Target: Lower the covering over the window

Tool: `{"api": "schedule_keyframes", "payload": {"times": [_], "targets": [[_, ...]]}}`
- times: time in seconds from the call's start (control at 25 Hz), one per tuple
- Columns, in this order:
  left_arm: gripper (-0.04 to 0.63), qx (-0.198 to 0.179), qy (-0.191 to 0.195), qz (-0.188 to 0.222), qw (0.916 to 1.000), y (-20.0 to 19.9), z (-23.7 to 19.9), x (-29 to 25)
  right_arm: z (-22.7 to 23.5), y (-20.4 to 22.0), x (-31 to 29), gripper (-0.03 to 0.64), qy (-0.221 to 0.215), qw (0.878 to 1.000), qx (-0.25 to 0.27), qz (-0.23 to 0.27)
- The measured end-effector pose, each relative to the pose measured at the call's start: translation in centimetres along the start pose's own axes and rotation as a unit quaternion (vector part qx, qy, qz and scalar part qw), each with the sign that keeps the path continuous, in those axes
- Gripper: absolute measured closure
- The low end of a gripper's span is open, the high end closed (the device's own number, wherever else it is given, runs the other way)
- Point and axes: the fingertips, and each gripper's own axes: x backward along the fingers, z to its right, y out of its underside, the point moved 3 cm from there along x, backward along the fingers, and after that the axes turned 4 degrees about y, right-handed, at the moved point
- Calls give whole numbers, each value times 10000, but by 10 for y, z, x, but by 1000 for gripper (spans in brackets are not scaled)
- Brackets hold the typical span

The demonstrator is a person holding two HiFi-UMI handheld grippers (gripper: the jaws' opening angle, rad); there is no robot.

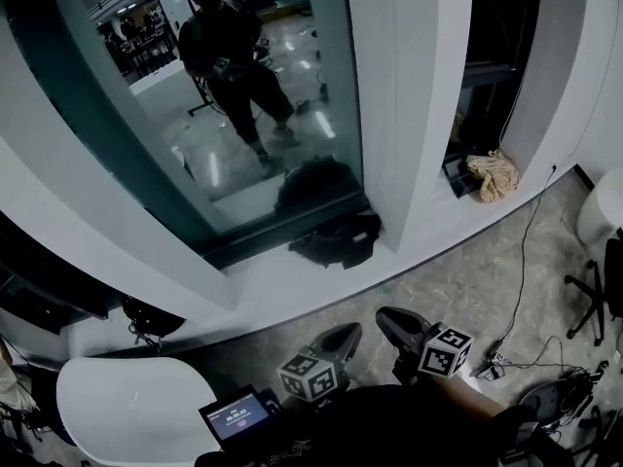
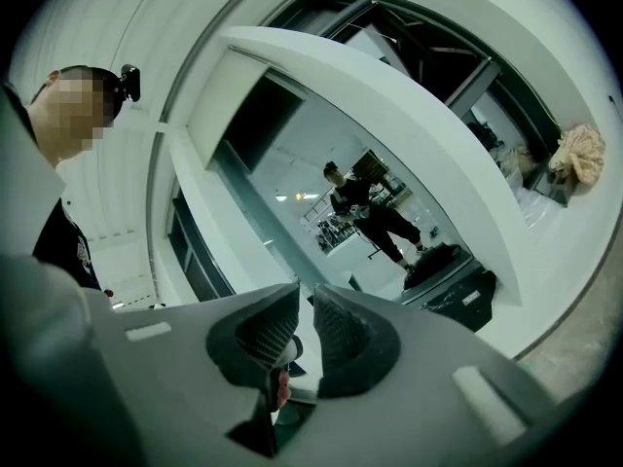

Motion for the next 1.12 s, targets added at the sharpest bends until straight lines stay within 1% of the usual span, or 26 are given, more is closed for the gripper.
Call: {"api": "schedule_keyframes", "payload": {"times": [0.16, 0.28, 0.4, 0.52, 0.64, 0.76, 0.84, 0.96, 1.12], "targets": [[592, 16, -49, 44, 10000, -16, -22, -27, 29, -24, -10, 566, 109, 9999, -60, 82], [592, -103, -223, 190, 9995, -37, -47, -59, 60, -48, -19, 575, 77, 9999, 54, 85], [592, -286, -496, 438, 9974, -73, -65, -99, 89, -82, -28, 583, -118, 9994, 328, 6], [592, -536, -762, 771, 9927, -110, -69, -132, 110, -112, -32, 586, -459, 9968, 629, -190], [592, -1056, -933, 1232, 9823, -164, -77, -162, 124, -135, -46, 586, -842, 9904, 1044, -343], [586, -1502, -832, 1799, 9686, -221, -69, -195, 145, -153, -49, 586, -974, 9858, 1282, -478], [557, -1706, -711, 2115, 9597, -254, -64, -215, 160, -162, -48, 586, -956, 9865, 1241, -484], [536, -1940, -523, 2382, 9502, -297, -65, -243, 178, -172, -45, 588, -854, 9872, 1293, -386], [488, -2140, -322, 2631, 9402, -354, -71, -279, 196, -191, -42, 588, -449, 9882, 1453, -182]]}}
